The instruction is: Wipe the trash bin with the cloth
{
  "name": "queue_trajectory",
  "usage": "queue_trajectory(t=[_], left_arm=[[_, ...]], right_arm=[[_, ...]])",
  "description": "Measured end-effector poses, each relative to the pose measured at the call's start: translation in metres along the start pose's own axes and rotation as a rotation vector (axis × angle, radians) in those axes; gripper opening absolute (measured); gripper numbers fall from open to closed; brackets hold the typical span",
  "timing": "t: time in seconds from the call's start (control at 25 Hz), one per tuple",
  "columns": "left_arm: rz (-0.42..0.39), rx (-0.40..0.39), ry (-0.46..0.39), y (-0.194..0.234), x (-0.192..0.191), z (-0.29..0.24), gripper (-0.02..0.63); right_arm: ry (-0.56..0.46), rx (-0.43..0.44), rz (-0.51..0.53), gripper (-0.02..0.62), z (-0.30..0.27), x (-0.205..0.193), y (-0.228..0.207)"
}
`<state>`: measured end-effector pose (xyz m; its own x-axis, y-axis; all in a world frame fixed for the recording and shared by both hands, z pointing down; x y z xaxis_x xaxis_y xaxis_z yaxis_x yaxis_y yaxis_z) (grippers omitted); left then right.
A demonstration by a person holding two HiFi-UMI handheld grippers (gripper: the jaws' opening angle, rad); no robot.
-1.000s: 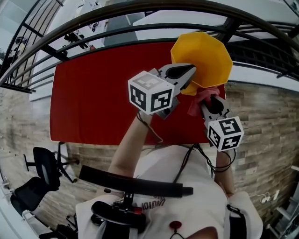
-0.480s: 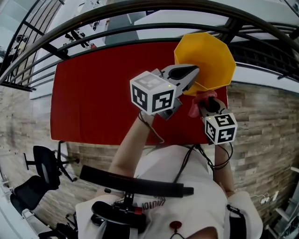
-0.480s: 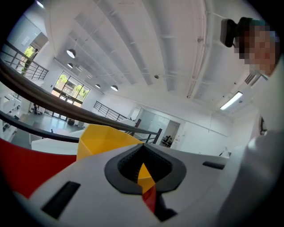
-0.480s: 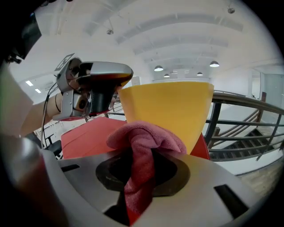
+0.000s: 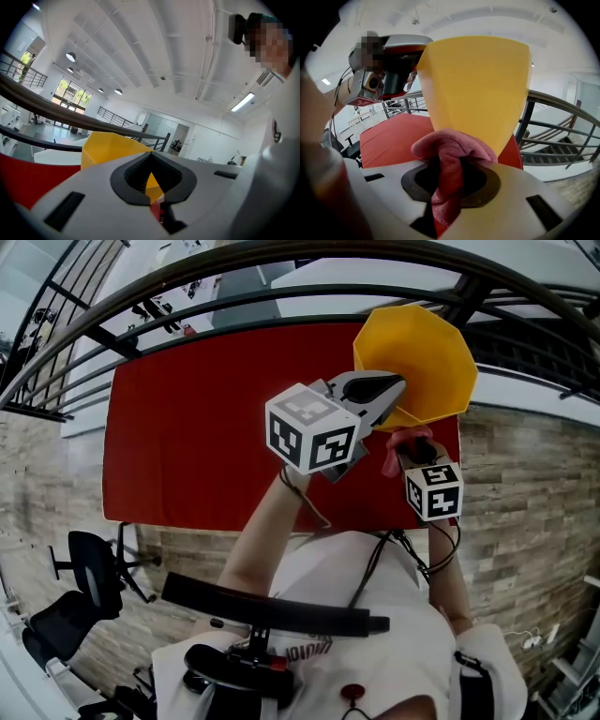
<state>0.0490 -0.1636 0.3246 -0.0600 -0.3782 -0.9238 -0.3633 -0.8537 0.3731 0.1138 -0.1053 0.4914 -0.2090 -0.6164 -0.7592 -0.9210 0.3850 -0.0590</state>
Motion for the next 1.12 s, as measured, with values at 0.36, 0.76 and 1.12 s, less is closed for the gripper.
queue_trajectory(t=[0.36,0.76,1.12], left_arm=[[-0.016,-0.003,0.003,-0.003,-0.001,0.002,0.003],[-0.046,0.004,0.018,-0.003,0.0,0.001,0.003],[-0.064,0.01,0.024,-0.001,-0.003,-0.002,0.003]], right_arm=[[0.064,-0.011,-0.001,0.1,-0.02,-0.023,-0.004],[0.109,-0.009,-0.029,0.1,-0.041,-0.041,-0.009],[0.16,-0.008,-0.037,0.1,-0.058,-0.058,-0.016]])
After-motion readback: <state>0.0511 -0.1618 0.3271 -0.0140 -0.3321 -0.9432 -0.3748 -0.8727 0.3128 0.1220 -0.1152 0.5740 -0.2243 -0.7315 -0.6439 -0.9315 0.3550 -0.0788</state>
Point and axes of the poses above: the fingertips, and each gripper's own axes: z backward along the fingers, y to its left, x out of its top, the point moved 2 cm from there along z, backward along the fingers, and after that the axes turned 2 degrees about -z, right-handed, at the moved point
